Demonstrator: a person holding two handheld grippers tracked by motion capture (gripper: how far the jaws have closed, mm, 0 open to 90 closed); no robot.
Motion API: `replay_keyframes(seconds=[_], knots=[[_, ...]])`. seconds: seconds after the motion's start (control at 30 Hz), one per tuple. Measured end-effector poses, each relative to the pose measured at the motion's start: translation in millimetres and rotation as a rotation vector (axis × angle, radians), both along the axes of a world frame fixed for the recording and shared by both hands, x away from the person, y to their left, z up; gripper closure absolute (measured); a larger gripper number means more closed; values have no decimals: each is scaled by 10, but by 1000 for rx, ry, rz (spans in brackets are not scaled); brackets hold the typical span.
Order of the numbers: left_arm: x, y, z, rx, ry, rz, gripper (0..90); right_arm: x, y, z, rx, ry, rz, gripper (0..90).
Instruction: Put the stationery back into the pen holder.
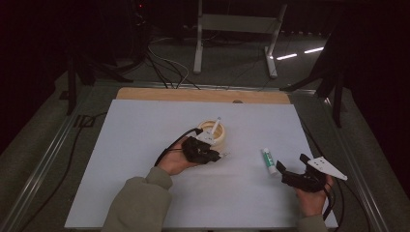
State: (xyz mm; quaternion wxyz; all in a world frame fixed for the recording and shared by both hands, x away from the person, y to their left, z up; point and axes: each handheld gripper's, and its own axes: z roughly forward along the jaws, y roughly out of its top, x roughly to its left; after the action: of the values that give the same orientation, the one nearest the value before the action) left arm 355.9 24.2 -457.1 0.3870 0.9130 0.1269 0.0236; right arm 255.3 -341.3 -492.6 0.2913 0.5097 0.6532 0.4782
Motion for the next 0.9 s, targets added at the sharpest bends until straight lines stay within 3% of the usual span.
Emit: replay_keyframes(seconds=[0.4, 0.53, 0.9], knots=[[56, 56, 122, -32, -17, 43, 807, 0, 3, 0, -2, -1, 1, 0], [79, 87, 154, -64, -14, 71, 807, 0, 3, -1, -2, -1, 1, 0], [116, 93, 255, -71, -37, 110, 807, 1, 4, -2, -5, 0, 4, 0]])
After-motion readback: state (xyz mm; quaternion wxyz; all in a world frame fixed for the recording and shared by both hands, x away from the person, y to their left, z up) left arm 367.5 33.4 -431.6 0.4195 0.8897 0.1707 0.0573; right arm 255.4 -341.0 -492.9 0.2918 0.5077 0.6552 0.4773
